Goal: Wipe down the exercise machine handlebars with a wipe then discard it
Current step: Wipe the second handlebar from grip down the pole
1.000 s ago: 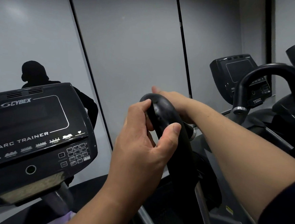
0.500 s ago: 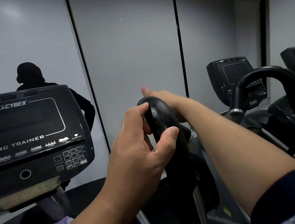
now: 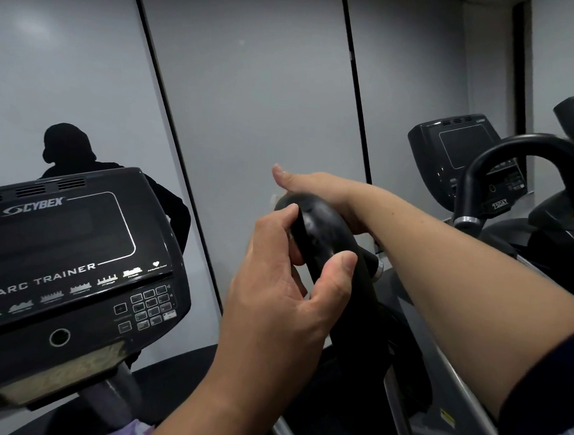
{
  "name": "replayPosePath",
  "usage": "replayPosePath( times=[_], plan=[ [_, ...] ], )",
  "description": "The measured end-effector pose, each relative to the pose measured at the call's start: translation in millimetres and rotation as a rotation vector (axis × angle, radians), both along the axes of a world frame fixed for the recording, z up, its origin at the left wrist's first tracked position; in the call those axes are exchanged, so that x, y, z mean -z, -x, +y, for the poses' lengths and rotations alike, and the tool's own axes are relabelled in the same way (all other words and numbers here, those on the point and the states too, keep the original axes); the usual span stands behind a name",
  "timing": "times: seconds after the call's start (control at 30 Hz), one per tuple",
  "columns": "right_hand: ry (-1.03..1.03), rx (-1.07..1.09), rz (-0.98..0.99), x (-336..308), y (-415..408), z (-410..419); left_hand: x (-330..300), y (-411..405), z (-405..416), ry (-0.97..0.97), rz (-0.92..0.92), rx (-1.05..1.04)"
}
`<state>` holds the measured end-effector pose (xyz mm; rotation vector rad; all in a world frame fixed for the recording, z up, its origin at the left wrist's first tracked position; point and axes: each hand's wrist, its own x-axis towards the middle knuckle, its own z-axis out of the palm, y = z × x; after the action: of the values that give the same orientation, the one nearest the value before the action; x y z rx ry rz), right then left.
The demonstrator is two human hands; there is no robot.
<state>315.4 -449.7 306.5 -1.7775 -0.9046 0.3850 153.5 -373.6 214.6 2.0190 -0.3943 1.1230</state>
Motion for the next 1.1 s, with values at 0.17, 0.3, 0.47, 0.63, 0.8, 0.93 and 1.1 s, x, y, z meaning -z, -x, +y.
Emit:
replayPosePath(
  times=[0.17,0.3,0.47,0.63,0.8,0.93,1.1],
  plan=[
    [-0.008,-0.088,0.047,-5,6,-2,1,1,-2,0.021,0.009,0.026],
    [0.073,-0.105,0.028,-16,21,1,2,0,-1,0.021,0.015,0.031],
    [0.191,-0.122,-0.125,-40,52,-4,1,1,-1,0.009,0.023,0.004],
    [0.458,0.074,-0.617,-46,69,4,0,6,-5,0.027,0.048,-0.008],
    [0.5,0.143,-0.696,-46,87,1,-2,16,-8,0.018,0.077,-0.085],
    [0.426,0.236,-0.722,-48,89,2,-1,18,-8,0.009,0.106,-0.093],
    [0.477,0.181,-0.686,-43,99,0,14,32,-5,0.002,0.15,-0.079]
  ],
)
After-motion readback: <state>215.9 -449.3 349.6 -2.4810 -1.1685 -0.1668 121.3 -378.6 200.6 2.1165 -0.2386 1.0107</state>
